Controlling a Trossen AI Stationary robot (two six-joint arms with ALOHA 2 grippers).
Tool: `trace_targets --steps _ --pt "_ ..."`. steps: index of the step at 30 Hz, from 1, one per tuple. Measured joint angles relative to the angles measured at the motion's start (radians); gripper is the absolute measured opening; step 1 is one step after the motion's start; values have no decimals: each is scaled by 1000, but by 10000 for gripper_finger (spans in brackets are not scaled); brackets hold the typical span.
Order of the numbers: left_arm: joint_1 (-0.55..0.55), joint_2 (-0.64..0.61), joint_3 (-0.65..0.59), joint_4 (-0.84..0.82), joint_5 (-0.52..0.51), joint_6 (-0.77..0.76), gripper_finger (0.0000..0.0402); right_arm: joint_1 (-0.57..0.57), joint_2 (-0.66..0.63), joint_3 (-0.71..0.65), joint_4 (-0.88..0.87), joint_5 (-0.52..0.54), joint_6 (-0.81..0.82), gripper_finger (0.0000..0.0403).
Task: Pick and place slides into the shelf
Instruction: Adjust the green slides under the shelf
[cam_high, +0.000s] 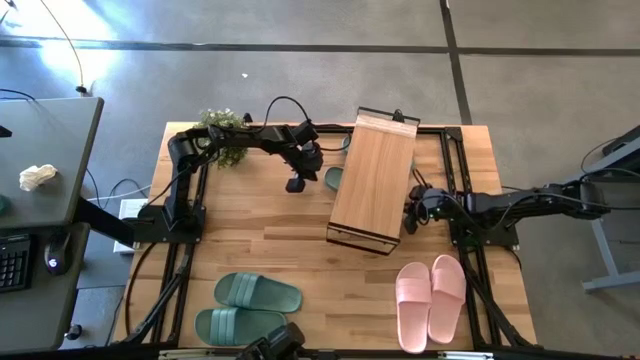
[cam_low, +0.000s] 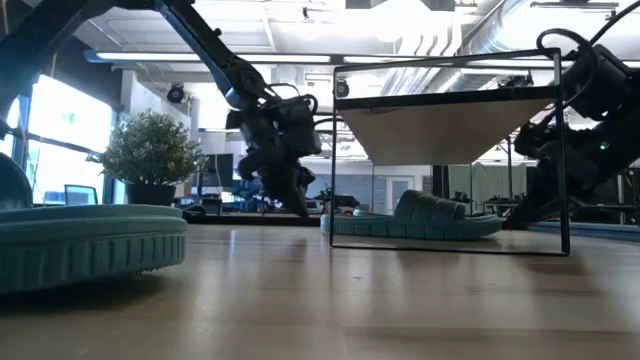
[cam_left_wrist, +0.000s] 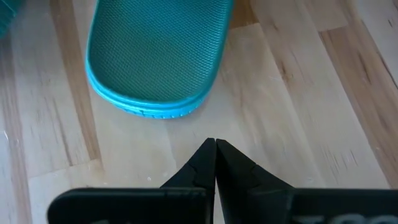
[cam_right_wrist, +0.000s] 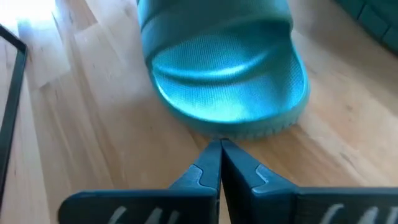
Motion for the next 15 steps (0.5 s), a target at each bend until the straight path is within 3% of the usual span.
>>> trace_targets --steps 11,15 --pt "0 0 0 47 -4 -47 0 -6 0 0 20 14 -28 0" --pt "0 0 0 73 -7 -84 0 -27 0 0 20 75 -2 0"
